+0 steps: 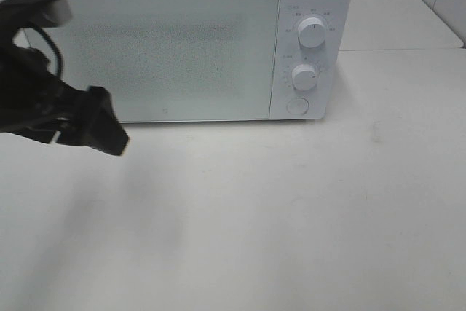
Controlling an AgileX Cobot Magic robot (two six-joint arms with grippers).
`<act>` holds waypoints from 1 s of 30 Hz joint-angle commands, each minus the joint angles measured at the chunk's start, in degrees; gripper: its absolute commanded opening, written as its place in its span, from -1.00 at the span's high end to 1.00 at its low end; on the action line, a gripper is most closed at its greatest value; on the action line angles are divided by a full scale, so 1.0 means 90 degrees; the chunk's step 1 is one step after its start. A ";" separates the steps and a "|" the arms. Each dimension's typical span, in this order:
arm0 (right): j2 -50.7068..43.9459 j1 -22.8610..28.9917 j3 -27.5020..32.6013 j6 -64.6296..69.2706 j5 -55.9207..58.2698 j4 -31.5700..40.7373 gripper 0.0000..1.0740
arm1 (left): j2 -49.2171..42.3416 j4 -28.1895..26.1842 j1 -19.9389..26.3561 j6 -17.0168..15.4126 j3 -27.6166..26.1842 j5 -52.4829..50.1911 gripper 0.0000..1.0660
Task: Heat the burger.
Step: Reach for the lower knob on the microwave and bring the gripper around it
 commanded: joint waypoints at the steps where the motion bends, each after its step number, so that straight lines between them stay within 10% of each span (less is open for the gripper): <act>1: -0.0210 -0.0045 0.0006 -0.0045 -0.0064 -0.0013 -0.42 | -0.0382 0.0306 0.0446 -0.0286 0.0032 0.0420 -0.86; 12: -0.0210 -0.0045 0.0006 -0.0045 -0.0064 -0.0013 -0.42 | -0.1859 0.1388 0.2381 -0.1203 0.0229 0.1528 -0.86; 30: -0.0210 -0.0045 0.0006 -0.0045 -0.0064 -0.0013 -0.42 | -0.4526 0.1553 0.2457 -0.1216 0.2228 0.1700 -0.86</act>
